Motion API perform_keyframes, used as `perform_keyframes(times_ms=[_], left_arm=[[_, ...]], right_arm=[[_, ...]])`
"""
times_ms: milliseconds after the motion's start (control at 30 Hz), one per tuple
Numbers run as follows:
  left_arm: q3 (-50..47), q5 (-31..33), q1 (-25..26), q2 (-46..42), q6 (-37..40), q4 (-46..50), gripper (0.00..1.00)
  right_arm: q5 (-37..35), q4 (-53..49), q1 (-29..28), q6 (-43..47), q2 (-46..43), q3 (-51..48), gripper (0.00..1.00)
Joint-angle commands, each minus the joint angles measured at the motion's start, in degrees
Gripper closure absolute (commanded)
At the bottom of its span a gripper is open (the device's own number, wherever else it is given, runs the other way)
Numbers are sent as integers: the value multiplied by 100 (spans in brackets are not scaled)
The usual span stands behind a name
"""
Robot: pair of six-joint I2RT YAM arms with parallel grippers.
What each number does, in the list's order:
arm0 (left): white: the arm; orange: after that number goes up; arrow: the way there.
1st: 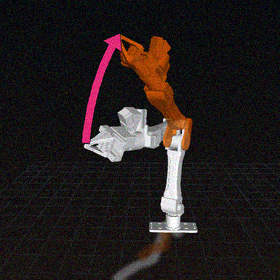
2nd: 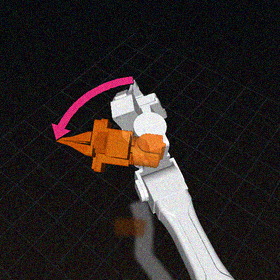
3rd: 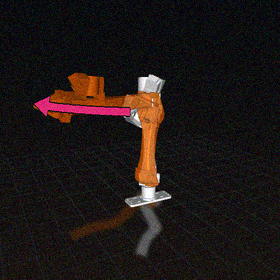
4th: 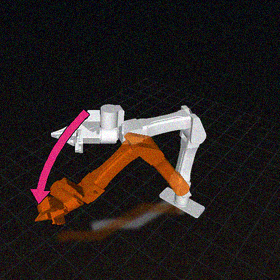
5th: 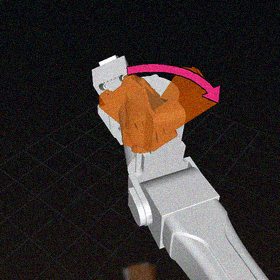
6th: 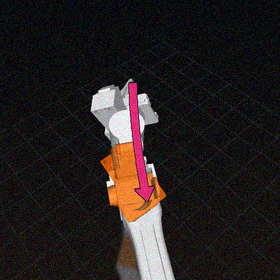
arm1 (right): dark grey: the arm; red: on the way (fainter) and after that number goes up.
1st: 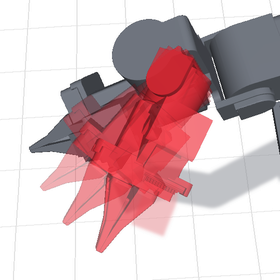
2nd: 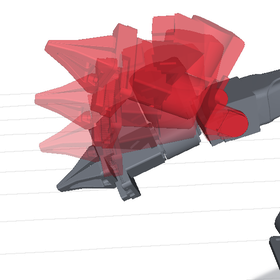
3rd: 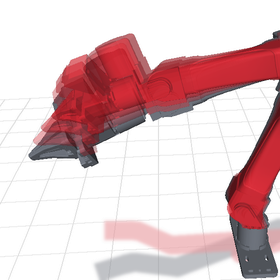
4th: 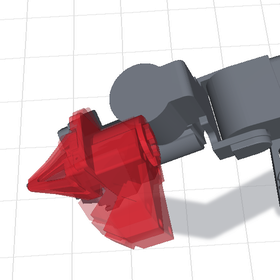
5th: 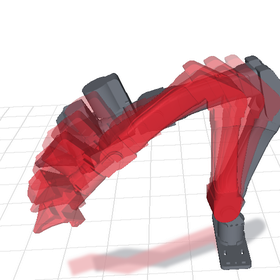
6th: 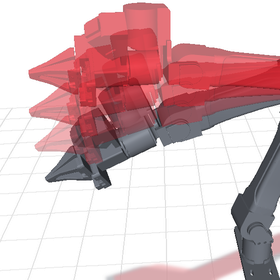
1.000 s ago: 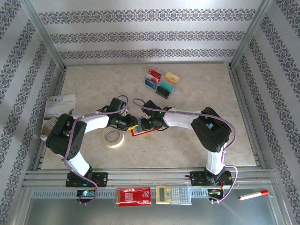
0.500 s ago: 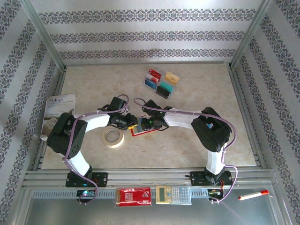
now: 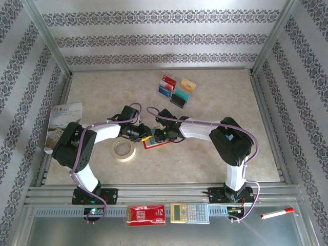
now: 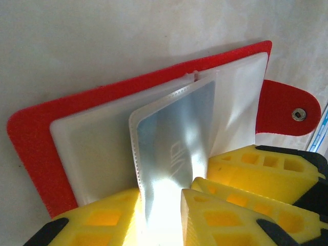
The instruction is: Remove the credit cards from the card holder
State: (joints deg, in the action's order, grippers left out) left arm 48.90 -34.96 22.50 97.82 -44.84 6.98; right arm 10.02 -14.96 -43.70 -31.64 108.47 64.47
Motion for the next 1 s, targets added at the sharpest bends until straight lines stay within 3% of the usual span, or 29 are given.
perform_keyframes(times_ms=[0,267,600,967], left_arm=[[53,-258,70,-126,251,-127,74],[-54,-427,66,-106,198,-342,76],[-301,-954,77,-72,-262,-1622,75],[-100,-986,391,119,-823,-2323,71]], right_arm=[[-64,-129,71,-97,127,-230,73],[114,83,131,-175,-146,-318,73],[703,1595,479,-832,-1311,-980,72],[-9,1926,804,-976,-2515,-1844,68]])
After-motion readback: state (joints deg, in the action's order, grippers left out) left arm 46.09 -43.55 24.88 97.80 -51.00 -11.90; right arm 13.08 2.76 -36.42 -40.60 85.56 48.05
